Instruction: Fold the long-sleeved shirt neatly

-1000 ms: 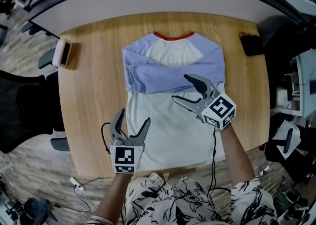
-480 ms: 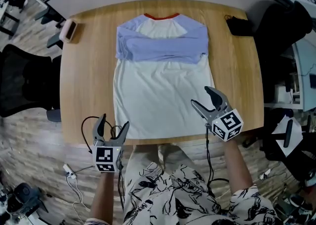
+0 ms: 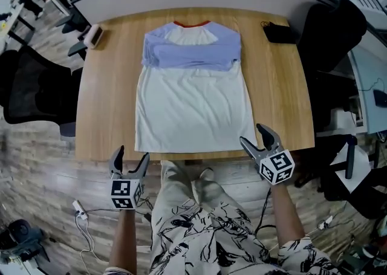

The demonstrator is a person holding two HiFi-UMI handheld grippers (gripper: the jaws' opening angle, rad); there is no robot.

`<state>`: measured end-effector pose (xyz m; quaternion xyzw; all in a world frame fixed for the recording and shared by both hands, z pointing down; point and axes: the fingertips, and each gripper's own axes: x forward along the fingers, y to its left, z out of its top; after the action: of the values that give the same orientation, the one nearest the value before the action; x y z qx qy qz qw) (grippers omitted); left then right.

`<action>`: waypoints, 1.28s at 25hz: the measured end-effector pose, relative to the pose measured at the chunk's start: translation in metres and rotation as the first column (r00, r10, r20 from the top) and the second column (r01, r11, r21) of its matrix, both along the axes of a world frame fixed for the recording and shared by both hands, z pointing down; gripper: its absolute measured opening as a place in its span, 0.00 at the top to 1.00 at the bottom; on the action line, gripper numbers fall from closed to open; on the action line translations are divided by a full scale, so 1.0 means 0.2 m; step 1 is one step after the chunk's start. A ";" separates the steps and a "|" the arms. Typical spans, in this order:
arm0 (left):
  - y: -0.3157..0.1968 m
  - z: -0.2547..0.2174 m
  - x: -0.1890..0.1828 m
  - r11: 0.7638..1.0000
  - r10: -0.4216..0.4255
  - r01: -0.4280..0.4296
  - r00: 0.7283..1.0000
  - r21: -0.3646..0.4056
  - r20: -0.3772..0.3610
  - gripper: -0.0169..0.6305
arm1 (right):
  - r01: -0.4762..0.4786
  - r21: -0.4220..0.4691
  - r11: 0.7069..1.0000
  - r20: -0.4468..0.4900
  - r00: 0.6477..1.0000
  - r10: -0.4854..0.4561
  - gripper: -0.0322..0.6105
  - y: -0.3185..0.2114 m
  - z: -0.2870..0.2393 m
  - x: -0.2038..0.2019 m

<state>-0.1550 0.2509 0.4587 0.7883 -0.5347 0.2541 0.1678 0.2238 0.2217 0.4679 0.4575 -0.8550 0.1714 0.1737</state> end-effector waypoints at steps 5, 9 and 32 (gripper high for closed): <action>0.03 0.19 -0.06 0.999 -0.040 0.040 0.999 -0.030 -0.006 0.42 | -0.105 -0.075 0.992 -0.055 0.993 0.101 0.44 0.17 0.26 0.17; -0.01 0.38 -0.11 0.993 -0.077 0.075 0.997 -0.088 -0.016 0.42 | -0.147 -0.171 0.974 -0.065 0.988 0.138 0.45 0.24 0.45 0.23; -0.03 0.66 -0.12 0.975 -0.097 0.100 0.995 -0.197 0.021 0.90 | -0.268 -0.325 0.907 -0.037 0.962 0.271 0.90 0.25 0.66 0.28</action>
<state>-0.1786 0.2456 0.5914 0.7387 -0.5462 0.3019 0.2545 0.2800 0.2724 0.6003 0.5351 -0.7442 0.3351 0.2180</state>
